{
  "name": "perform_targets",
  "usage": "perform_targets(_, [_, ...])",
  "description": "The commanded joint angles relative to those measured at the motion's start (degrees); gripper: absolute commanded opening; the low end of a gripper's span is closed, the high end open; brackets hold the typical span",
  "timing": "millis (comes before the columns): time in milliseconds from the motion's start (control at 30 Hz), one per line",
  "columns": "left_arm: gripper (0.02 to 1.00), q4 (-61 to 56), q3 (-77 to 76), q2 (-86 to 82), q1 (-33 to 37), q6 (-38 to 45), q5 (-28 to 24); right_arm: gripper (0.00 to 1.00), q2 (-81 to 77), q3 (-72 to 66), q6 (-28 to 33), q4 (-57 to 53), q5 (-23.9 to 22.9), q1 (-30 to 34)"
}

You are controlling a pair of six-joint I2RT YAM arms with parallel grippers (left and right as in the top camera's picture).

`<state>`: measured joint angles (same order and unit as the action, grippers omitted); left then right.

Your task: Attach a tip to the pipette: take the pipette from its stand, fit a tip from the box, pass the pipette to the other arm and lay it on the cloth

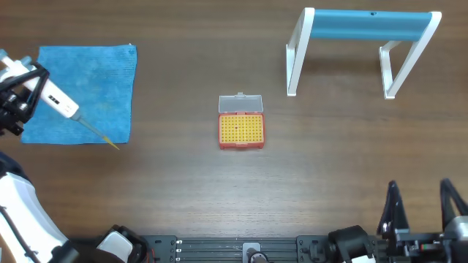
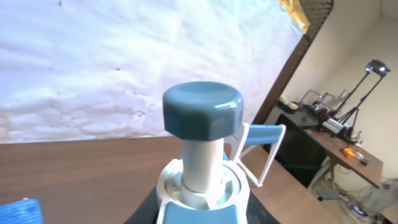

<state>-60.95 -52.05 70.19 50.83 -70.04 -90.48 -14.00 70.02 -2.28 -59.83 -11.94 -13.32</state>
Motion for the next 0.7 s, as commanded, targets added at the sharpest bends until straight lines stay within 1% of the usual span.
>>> perform_targets(33, [0.025, -1.05, -1.11, 2.34, 0.26, 5.09, -0.83, 0.770, 1.20, -0.39, 1.07, -5.42, -2.58, 0.13])
perform_targets(233, [0.025, -0.96, -1.09, 5.35, 0.11, 7.15, 0.39, 0.770, 1.20, -0.39, 1.09, -11.04, -2.67, 0.13])
perform_targets(267, [0.023, -0.63, -1.07, 5.90, -0.07, 7.10, 1.05, 0.768, 1.20, -0.39, 1.09, -11.30, -2.64, 0.13])
perform_targets(300, [0.025, 1.14, -1.03, 6.34, -0.55, 6.97, 2.95, 0.770, 1.20, -0.39, 1.09, -11.30, -2.67, 0.13])
perform_targets(367, [0.025, 7.72, -1.03, 6.40, -2.32, 7.41, 9.79, 0.768, 1.20, -0.39, 1.09, -11.28, -2.69, 0.13])
perform_targets(400, [0.023, 10.49, -1.03, 6.36, -3.76, 7.67, 14.29, 0.770, 1.20, -0.39, 1.09, -11.28, -2.93, 0.13])
perform_targets(500, [0.025, 15.15, -1.22, 6.36, -9.29, 11.15, 25.14, 0.768, 1.20, -0.39, 1.07, -11.26, -3.52, 0.13])
perform_targets(567, [0.025, 22.08, -2.29, 6.36, -15.37, 16.68, 34.03, 0.768, 1.20, -0.39, 1.07, -11.26, -3.50, 0.13])
perform_targets(633, [0.025, 34.93, -5.31, 6.36, -22.82, 26.97, 44.30, 0.768, 1.20, -0.39, 1.07, -11.28, -3.52, 0.13])
perform_targets(700, [0.023, 46.49, -8.68, 6.36, -27.74, 35.17, 52.89, 0.768, 1.20, -0.39, 1.07, -11.30, -3.63, 0.13])
